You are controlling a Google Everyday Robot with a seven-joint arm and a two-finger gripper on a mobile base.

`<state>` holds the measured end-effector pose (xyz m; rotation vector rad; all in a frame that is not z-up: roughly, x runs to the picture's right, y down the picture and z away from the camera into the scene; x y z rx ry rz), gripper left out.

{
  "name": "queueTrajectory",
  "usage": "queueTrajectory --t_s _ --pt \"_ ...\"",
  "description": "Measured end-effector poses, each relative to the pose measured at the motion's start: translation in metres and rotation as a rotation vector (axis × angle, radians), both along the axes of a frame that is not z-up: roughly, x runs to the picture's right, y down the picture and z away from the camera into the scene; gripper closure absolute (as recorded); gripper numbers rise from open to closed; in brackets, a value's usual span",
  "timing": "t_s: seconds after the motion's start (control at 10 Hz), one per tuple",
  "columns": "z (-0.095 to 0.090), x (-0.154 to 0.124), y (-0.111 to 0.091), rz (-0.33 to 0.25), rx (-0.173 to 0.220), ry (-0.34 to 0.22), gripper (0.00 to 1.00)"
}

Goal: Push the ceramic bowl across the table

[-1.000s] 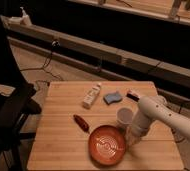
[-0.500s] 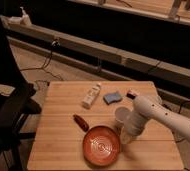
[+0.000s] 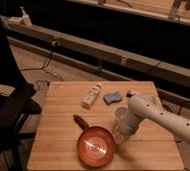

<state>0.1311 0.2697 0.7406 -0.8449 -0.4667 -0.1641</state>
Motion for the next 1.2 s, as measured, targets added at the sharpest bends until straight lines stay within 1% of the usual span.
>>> queueTrajectory --t_s 0.3,0.4,0.7,0.8,1.2 --pt "0.002 -0.014 -0.002 -0.008 0.018 -0.032 0.87" --pt "0.003 -0.016 -0.003 0.001 0.016 -0.040 0.87" --pt "0.002 -0.024 -0.005 0.003 0.012 -0.063 0.87" --pt "0.002 -0.029 -0.006 0.008 0.018 -0.072 0.87" --pt "0.005 -0.039 -0.007 0.022 0.011 -0.100 0.87"
